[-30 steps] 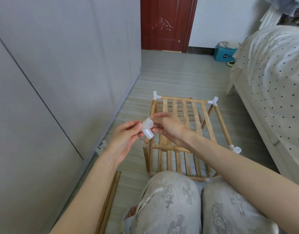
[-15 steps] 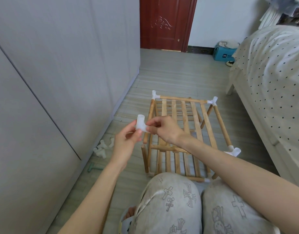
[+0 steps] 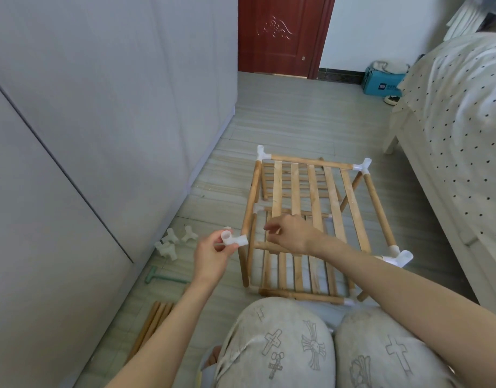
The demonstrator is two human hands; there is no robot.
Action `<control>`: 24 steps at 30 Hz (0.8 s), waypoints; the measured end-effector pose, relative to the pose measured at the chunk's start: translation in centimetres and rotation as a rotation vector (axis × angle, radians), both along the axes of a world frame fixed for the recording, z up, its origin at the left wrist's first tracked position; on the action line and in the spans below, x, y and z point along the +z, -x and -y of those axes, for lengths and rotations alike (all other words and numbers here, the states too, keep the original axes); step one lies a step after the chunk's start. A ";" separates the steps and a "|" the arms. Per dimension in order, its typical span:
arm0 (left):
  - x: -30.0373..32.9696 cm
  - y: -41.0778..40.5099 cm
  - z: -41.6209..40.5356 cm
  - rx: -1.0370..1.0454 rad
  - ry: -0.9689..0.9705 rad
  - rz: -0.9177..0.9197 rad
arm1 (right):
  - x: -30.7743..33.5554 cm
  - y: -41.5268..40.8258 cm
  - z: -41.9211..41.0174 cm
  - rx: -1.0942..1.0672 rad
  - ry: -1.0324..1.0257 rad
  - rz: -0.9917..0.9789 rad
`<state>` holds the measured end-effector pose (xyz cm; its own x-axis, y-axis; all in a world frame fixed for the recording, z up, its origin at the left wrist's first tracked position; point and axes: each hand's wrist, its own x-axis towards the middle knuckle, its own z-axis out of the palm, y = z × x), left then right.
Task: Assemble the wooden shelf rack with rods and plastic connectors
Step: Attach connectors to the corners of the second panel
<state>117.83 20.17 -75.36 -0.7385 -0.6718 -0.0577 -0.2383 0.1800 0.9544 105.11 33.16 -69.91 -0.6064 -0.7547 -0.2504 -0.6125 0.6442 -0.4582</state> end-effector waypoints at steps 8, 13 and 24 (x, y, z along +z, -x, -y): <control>-2.5 2.3 -0.4 -0.029 -0.084 -0.015 | -3.1 2.0 -0.6 0.004 -0.122 -0.035; -3.4 2.0 -1.0 -0.012 -0.109 -0.058 | -4.3 1.6 0.5 0.131 -0.171 -0.115; -3.9 1.0 -0.7 -0.126 -0.183 -0.137 | -5.5 1.9 1.5 0.146 -0.186 -0.032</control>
